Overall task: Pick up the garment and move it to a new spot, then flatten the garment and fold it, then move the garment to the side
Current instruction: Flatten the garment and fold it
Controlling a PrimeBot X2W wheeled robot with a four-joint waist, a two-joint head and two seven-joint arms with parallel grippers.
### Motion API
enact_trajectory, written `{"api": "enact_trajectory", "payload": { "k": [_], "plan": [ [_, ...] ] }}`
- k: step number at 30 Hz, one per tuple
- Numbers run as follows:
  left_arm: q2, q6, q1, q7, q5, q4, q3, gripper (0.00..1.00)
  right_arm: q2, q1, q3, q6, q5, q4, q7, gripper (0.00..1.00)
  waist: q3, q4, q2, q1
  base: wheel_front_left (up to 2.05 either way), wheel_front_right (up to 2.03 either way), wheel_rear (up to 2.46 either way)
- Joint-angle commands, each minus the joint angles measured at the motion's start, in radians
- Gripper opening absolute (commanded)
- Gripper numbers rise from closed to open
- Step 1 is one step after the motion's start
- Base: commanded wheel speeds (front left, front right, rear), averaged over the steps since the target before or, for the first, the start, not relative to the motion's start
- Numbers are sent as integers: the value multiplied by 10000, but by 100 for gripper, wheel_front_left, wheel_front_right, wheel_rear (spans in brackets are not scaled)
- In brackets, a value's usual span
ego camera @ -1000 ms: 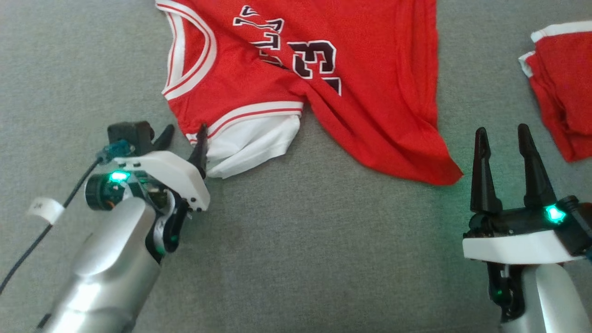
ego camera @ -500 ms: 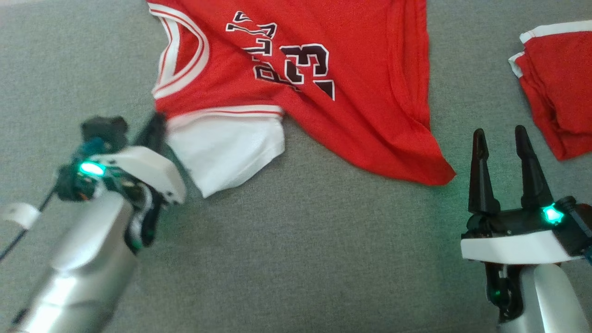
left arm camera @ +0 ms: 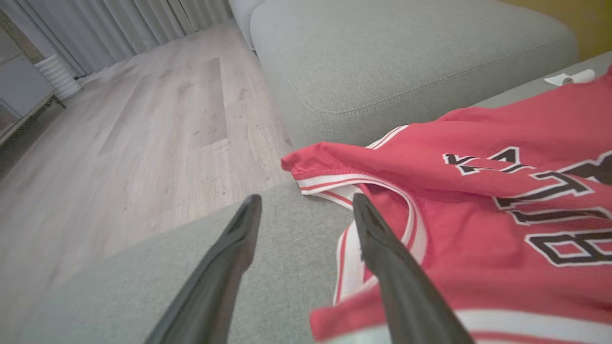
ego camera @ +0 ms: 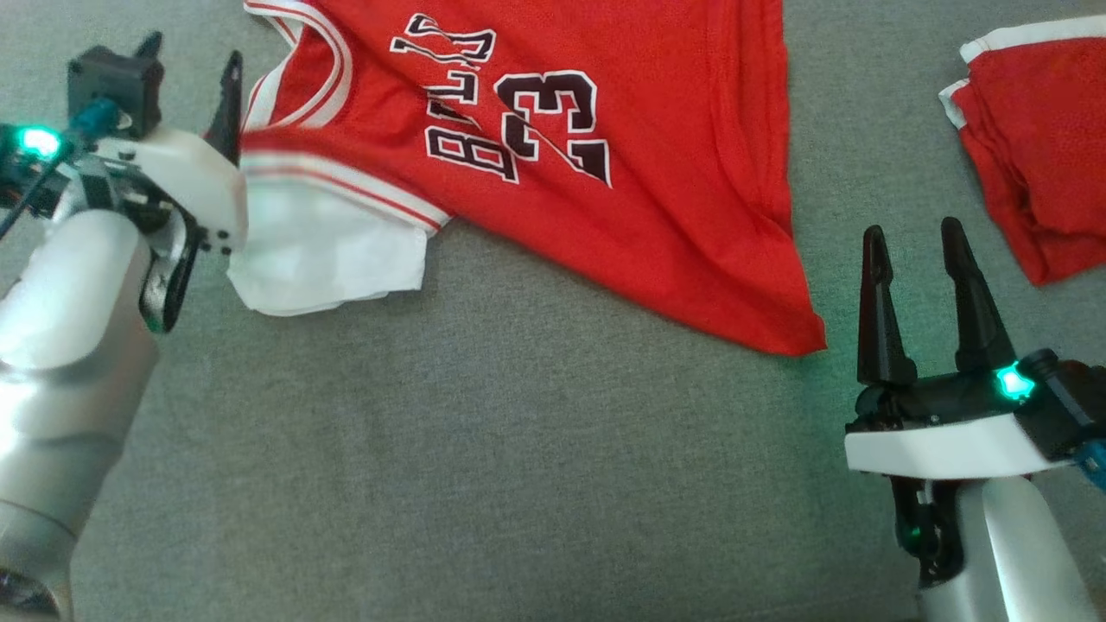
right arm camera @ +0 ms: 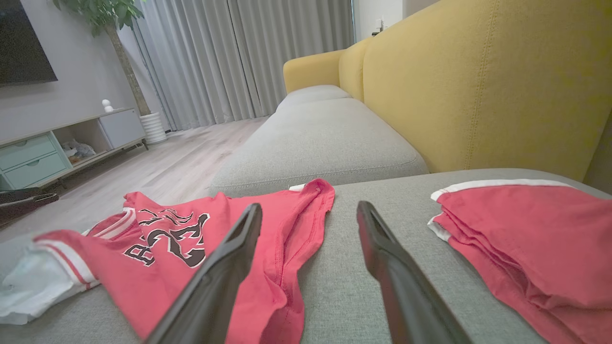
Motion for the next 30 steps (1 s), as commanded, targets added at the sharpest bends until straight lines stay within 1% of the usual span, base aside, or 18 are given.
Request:
{"api": "enact_trajectory", "payload": {
  "k": [1, 4, 7, 10, 13, 17, 22, 26, 30],
  "plan": [
    [450, 110, -463, -176, 45, -160, 324, 100, -81, -185, 234, 67, 20, -288, -63, 100, -30, 21, 0, -2, 0, 0, 0],
    [248, 335, -467, -749, 72, -15, 397, 100, -81, -190, 171, 67, 0, -284, -63, 100, -155, 145, 0, -2, 0, 0, 0],
    [86, 658, -142, -1519, -85, -118, 649, 100, -81, -160, 67, 67, -63, -303, -63, 100, -390, 344, 0, -2, 0, 0, 0],
    [-127, 1018, 467, -2393, -426, -573, 1060, 100, -81, -80, -143, 67, -128, -377, -63, 100, -716, 656, 0, -2, 0, 0, 0],
    [-337, 1338, 1301, -2858, -687, -1301, 1415, 100, -81, 81, -342, 67, -219, -454, -63, 100, -1132, 1075, 0, -2, 0, 0, 0],
    [-575, 1783, 2711, -3045, -804, -2609, 1823, 100, -81, 313, -482, 67, -381, -344, -63, 100, -1618, 1570, 0, -2, 0, 0, 0],
    [-961, 2190, 4630, -3070, -771, -4189, 2282, 100, -81, 643, -807, 67, -359, -214, -63, 100, -2085, 2068, 0, -2, 0, 0, 0],
    [-1332, 2251, 5916, -3072, -618, -4939, 2486, 100, -81, 943, -842, 67, -328, -113, -63, 100, -2260, 2243, 0, -2, 0, 0, 0],
    [-1578, 2162, 6596, -3073, -487, -5114, 2754, 100, -81, 1014, -719, 67, -319, -82, -63, 100, -2300, 2197, 0, -2, 0, 0, 0]
  ]
}}
